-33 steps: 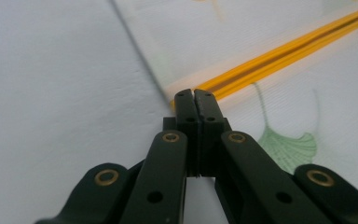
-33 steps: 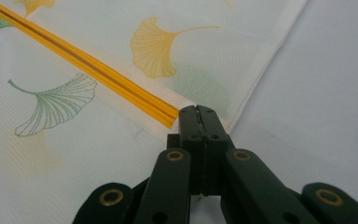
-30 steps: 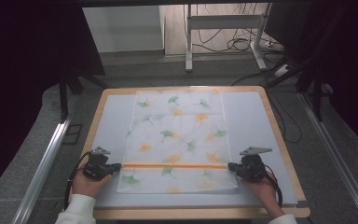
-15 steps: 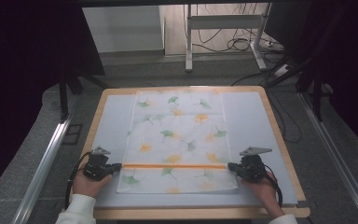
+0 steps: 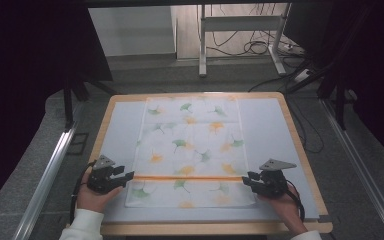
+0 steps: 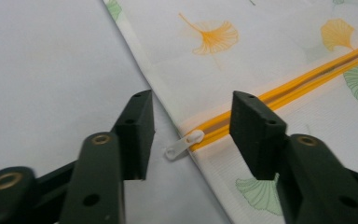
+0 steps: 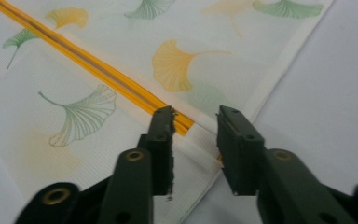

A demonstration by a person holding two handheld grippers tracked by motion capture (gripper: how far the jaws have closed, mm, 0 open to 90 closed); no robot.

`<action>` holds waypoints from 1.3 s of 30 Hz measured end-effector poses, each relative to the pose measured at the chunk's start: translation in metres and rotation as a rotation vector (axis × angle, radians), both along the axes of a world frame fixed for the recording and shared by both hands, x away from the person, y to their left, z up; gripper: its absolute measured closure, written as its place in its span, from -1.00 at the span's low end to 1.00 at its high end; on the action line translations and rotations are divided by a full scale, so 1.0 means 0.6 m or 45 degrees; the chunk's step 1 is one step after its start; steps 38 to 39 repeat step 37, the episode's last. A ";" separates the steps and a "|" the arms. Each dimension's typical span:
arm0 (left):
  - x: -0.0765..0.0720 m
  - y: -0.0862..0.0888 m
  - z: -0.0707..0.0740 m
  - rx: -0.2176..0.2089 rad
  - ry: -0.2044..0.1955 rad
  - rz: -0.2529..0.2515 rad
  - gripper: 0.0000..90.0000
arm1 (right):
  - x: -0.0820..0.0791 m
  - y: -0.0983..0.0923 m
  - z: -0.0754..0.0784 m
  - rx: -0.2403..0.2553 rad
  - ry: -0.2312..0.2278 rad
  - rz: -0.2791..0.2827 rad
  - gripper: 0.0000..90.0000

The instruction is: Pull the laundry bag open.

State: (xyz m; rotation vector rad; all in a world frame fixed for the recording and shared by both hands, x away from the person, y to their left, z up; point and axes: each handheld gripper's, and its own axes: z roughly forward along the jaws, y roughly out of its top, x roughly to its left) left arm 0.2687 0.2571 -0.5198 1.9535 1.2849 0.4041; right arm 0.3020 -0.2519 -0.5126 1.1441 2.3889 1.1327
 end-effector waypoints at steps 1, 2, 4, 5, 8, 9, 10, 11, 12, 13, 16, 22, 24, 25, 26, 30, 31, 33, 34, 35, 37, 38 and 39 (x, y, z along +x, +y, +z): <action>-0.001 -0.001 0.001 0.001 -0.011 -0.008 0.08 | 0.000 -0.001 0.001 0.003 -0.010 -0.003 0.31; -0.001 0.000 0.002 0.006 -0.021 -0.015 0.08 | -0.001 -0.002 0.002 0.013 -0.016 -0.004 0.27; -0.002 0.001 0.005 0.008 -0.041 -0.024 0.05 | -0.001 -0.007 0.005 0.024 -0.027 -0.016 0.17; -0.002 0.002 0.007 0.011 -0.053 -0.026 0.04 | -0.001 -0.009 0.006 0.030 -0.035 -0.020 0.14; 0.002 0.006 0.010 0.060 -0.098 -0.020 -0.02 | -0.001 -0.027 0.013 0.062 -0.060 -0.055 0.05; 0.004 0.009 0.011 0.085 -0.113 -0.020 -0.02 | -0.002 -0.038 0.016 0.076 -0.076 -0.078 0.02; 0.006 0.012 0.011 0.095 -0.120 -0.020 -0.04 | -0.002 -0.048 0.018 0.089 -0.083 -0.090 0.01; 0.008 0.015 0.010 0.109 -0.126 -0.020 -0.06 | -0.002 -0.056 0.019 0.095 -0.089 -0.102 0.00; 0.010 0.019 0.009 0.126 -0.132 -0.013 -0.07 | -0.002 -0.065 0.019 0.096 -0.094 -0.118 -0.01; 0.012 0.023 0.008 0.146 -0.133 -0.005 -0.07 | -0.001 -0.074 0.019 0.094 -0.101 -0.135 -0.02; 0.015 0.035 0.004 0.169 -0.124 0.021 -0.08 | 0.002 -0.100 0.016 0.072 -0.116 -0.185 -0.05; 0.015 0.055 0.006 0.104 -0.114 0.060 -0.10 | 0.012 -0.121 0.004 0.046 -0.082 -0.249 -0.09; 0.016 0.058 0.004 0.093 -0.106 0.065 -0.11 | 0.011 -0.119 0.006 0.049 -0.087 -0.238 -0.10; 0.016 0.058 0.003 0.092 -0.101 0.063 -0.11 | 0.010 -0.118 0.006 0.048 -0.094 -0.232 -0.10; 0.017 0.057 0.002 0.091 -0.099 0.064 -0.11 | 0.010 -0.116 0.006 0.048 -0.096 -0.227 -0.10; 0.019 0.054 0.001 0.088 -0.080 0.054 -0.09 | 0.009 -0.114 0.006 0.034 -0.097 -0.218 -0.11; 0.019 0.054 0.001 0.087 -0.078 0.055 -0.09 | 0.010 -0.114 0.006 0.034 -0.096 -0.222 -0.11; 0.020 0.055 0.001 0.084 -0.074 0.060 -0.09 | 0.010 -0.116 0.005 0.028 -0.094 -0.230 -0.12; 0.020 0.056 0.000 0.085 -0.070 0.060 -0.10 | 0.010 -0.116 0.005 0.027 -0.092 -0.231 -0.12; 0.021 0.056 0.000 0.083 -0.064 0.063 -0.10 | 0.010 -0.115 0.005 0.026 -0.093 -0.232 -0.14; 0.023 0.057 -0.003 0.085 -0.051 0.071 -0.10 | 0.011 -0.114 0.006 0.024 -0.099 -0.235 -0.16; 0.023 0.057 -0.003 0.085 -0.051 0.071 -0.10 | 0.011 -0.114 0.006 0.024 -0.099 -0.235 -0.16; 0.023 0.057 -0.003 0.085 -0.051 0.071 -0.10 | 0.011 -0.114 0.006 0.024 -0.099 -0.235 -0.16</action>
